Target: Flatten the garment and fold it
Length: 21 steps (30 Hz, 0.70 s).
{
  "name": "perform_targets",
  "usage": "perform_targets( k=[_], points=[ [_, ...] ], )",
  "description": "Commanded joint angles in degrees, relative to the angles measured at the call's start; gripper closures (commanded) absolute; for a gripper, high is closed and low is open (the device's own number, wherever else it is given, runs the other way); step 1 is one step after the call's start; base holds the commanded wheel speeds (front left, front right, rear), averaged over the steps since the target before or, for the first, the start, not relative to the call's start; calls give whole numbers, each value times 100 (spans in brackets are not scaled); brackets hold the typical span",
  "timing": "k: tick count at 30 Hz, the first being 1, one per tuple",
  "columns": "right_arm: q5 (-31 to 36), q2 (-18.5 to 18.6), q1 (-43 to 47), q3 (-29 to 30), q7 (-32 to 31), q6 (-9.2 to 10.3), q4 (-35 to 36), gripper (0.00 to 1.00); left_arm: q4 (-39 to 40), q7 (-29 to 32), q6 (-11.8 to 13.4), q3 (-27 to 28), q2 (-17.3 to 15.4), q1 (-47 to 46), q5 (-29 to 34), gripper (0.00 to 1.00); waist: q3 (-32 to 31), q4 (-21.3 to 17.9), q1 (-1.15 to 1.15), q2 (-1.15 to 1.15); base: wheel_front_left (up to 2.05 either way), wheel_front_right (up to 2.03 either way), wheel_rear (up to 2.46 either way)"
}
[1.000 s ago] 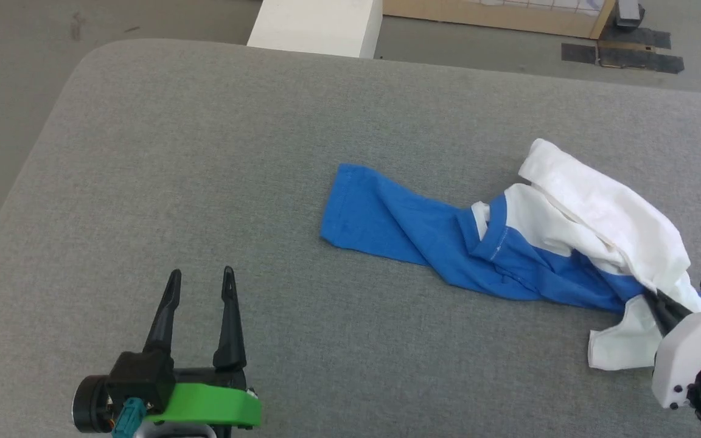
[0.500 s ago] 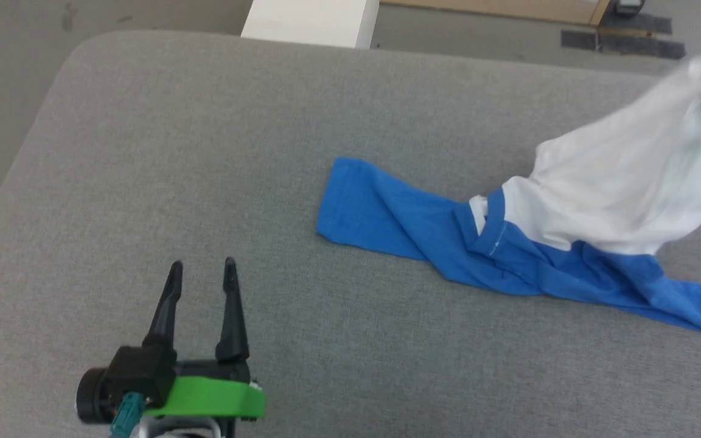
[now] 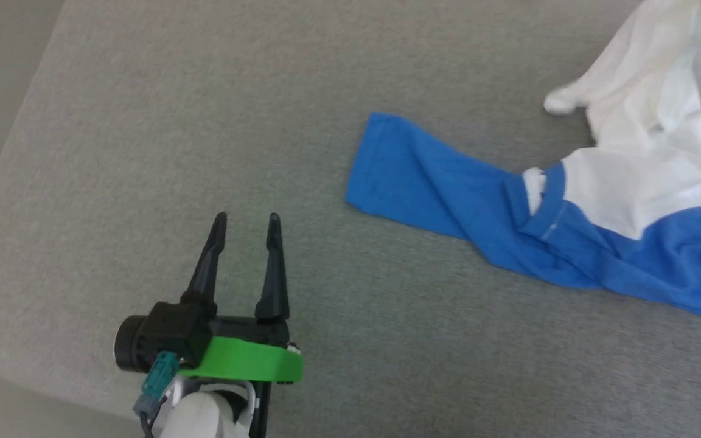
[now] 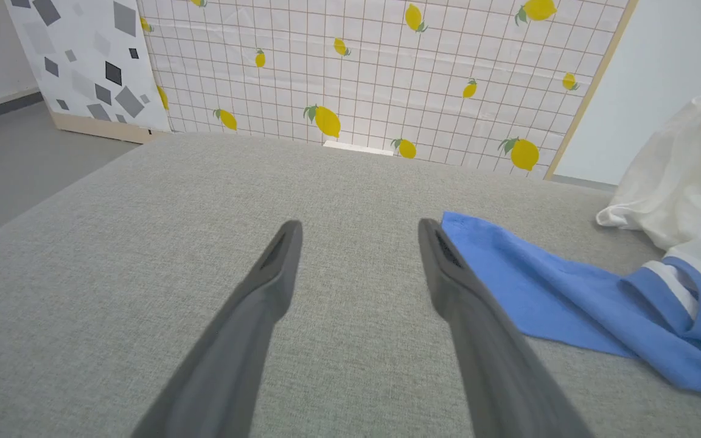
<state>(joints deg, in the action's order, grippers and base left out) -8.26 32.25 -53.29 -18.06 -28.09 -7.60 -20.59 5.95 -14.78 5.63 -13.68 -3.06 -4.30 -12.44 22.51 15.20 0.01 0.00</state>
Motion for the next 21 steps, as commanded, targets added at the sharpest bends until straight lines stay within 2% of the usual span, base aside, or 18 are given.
perform_targets(
  k=[1,4,5,6,10,15,21],
  points=[
    [66,-39,-89,-45,104,11,-208,100,-23,-22,37,-38,18,-115,-18,0,238,309,-1,0,0,0,0],
    [135,-115,-81,-40,269,11,-735,100,-36,-22,64,-111,18,-162,-8,0,238,382,-1,0,0,0,0],
    [180,-123,-93,-36,331,11,-853,76,-37,-22,72,-122,18,-168,-2,0,237,387,-1,0,0,0,0],
    [220,-141,-111,-8,406,11,-991,0,-38,-22,84,-131,18,-174,5,0,231,382,-1,0,0,0,0],
    [268,-237,-197,15,711,11,-1266,0,-59,-22,100,-106,18,-167,52,0,131,268,-1,0,0,0,0],
    [-73,-370,-195,240,1157,11,-1361,0,-141,-22,42,40,18,-63,157,0,-265,7,-1,0,0,0,0],
    [-672,-507,513,867,1462,11,-963,0,-204,-22,-66,313,1,276,321,0,-903,-376,-1,0,0,0,0]
  ],
)
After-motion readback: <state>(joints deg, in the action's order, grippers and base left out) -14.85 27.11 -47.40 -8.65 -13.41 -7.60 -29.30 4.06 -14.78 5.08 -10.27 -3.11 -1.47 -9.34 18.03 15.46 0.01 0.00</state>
